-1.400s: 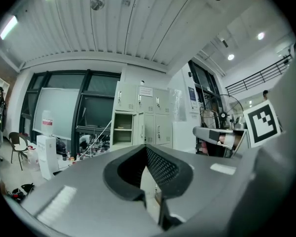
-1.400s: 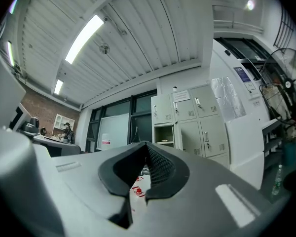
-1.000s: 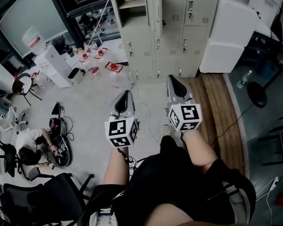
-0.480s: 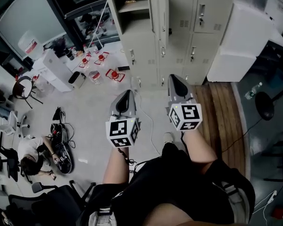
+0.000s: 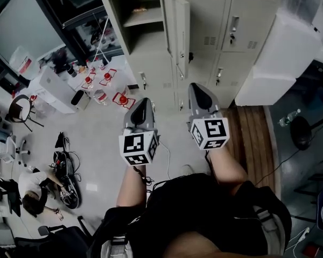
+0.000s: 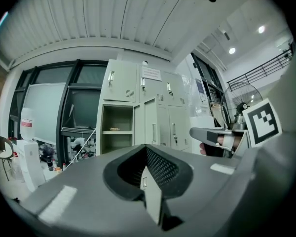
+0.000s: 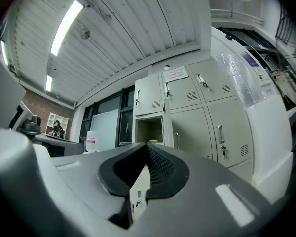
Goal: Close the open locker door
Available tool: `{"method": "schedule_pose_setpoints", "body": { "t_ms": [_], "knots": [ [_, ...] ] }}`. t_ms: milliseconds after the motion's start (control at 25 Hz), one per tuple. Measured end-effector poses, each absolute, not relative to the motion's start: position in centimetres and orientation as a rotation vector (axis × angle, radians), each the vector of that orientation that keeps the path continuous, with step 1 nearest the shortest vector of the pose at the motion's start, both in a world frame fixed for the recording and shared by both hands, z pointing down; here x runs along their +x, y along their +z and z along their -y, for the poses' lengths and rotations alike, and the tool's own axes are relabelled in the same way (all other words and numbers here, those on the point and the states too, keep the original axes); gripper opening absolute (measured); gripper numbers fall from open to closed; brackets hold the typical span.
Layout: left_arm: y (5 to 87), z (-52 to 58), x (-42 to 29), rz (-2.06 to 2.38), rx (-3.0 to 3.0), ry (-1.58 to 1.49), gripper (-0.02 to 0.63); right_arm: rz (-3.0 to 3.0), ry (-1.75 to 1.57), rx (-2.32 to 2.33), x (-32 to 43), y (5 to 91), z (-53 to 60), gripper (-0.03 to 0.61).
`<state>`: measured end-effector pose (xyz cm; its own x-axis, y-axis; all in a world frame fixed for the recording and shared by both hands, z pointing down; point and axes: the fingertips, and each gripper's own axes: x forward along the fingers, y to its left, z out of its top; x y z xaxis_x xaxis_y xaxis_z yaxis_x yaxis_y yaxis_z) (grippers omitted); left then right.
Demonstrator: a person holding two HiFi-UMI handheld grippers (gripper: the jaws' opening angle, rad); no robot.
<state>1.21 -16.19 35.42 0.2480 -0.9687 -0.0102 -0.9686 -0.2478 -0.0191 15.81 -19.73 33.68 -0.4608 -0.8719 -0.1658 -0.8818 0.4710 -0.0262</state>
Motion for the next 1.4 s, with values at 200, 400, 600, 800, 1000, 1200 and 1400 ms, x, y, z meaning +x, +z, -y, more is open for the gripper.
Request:
{"method": "schedule_pose_setpoints", "body": {
  "t_ms": [200,400,600,800,1000,1200,1400],
  "knots": [
    [35.4,20.9,1.4,-1.927,-2.473,0.002,0.000,-2.574,0.096,-1.545,16.1,33.5,24.4,0.011],
    [35.7,24.5,1.7,-1.866,-2.516,-0.026,0.000,-2.555,0.107,-1.558,16.0,33.3,27.4,0.014],
    [34.9,27.2,1.7,-1.810,-2.546,-0.039,0.000,-2.546,0.120,-1.572,16.2,32.5,30.6,0.114],
    [35.5,28.7,0.6,-1.804,-2.555,-0.055,0.000,-2.596,0.148,-1.613,16.0,32.7,34.5,0.132],
    [35.9,29.1,-0.3,-1.824,-2.545,-0.065,0.000,-2.645,0.109,-1.613,15.9,33.6,37.8,0.132],
    [36.5,29.1,-1.3,-1.853,-2.533,-0.078,0.000,-2.657,0.055,-1.614,15.7,34.4,40.0,0.132],
    [37.0,29.0,-2.4,-1.890,-2.519,-0.090,0.000,-2.662,0.051,-1.619,15.0,35.0,40.8,0.126]
  ]
}}
